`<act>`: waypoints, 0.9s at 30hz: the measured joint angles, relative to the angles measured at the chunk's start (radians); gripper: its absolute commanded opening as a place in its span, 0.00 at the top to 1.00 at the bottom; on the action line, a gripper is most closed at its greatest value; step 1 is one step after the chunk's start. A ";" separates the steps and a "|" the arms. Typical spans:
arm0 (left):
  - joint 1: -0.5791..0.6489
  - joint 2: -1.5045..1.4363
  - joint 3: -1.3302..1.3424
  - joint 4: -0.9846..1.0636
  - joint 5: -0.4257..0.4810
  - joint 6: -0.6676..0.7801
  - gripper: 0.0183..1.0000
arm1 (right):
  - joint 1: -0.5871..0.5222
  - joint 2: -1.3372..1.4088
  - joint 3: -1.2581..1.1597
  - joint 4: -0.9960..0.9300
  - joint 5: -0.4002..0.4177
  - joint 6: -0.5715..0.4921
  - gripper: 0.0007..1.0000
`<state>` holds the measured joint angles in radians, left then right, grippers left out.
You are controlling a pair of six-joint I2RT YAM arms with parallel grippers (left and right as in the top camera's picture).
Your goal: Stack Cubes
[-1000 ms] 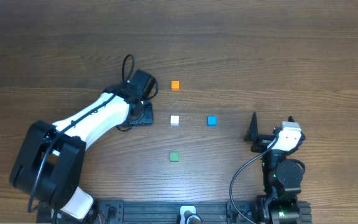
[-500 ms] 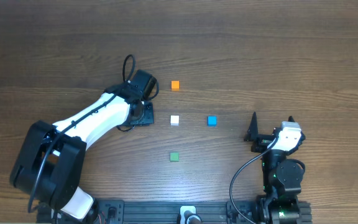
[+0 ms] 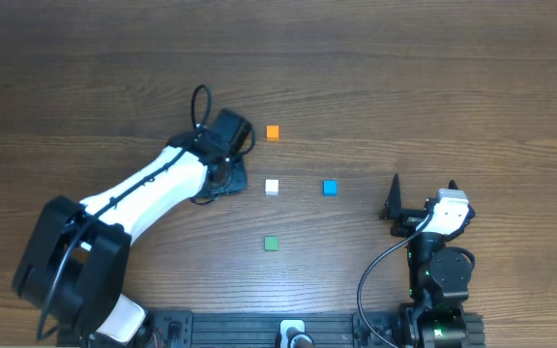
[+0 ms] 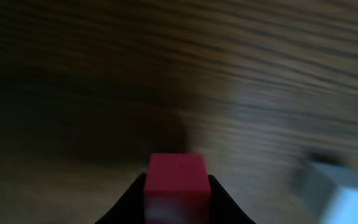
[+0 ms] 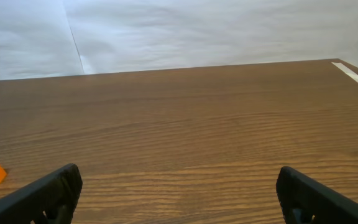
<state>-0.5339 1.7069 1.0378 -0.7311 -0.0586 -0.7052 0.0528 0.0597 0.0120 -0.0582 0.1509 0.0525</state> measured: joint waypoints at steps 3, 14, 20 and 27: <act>-0.053 -0.002 0.098 -0.084 -0.017 -0.048 0.86 | 0.000 0.000 0.000 0.000 0.000 0.000 0.01; -0.211 0.055 0.271 -0.103 -0.047 -0.122 0.85 | 0.000 0.000 0.000 0.000 0.000 -0.001 0.01; -0.217 0.127 0.271 -0.103 -0.047 -0.127 0.86 | 0.000 0.000 0.000 0.000 0.000 0.000 0.01; -0.217 0.137 0.271 -0.102 -0.047 -0.126 0.86 | 0.000 0.000 0.000 0.000 0.000 0.000 0.01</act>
<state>-0.7506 1.8442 1.3087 -0.8333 -0.1059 -0.8314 0.0528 0.0597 0.0120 -0.0582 0.1505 0.0521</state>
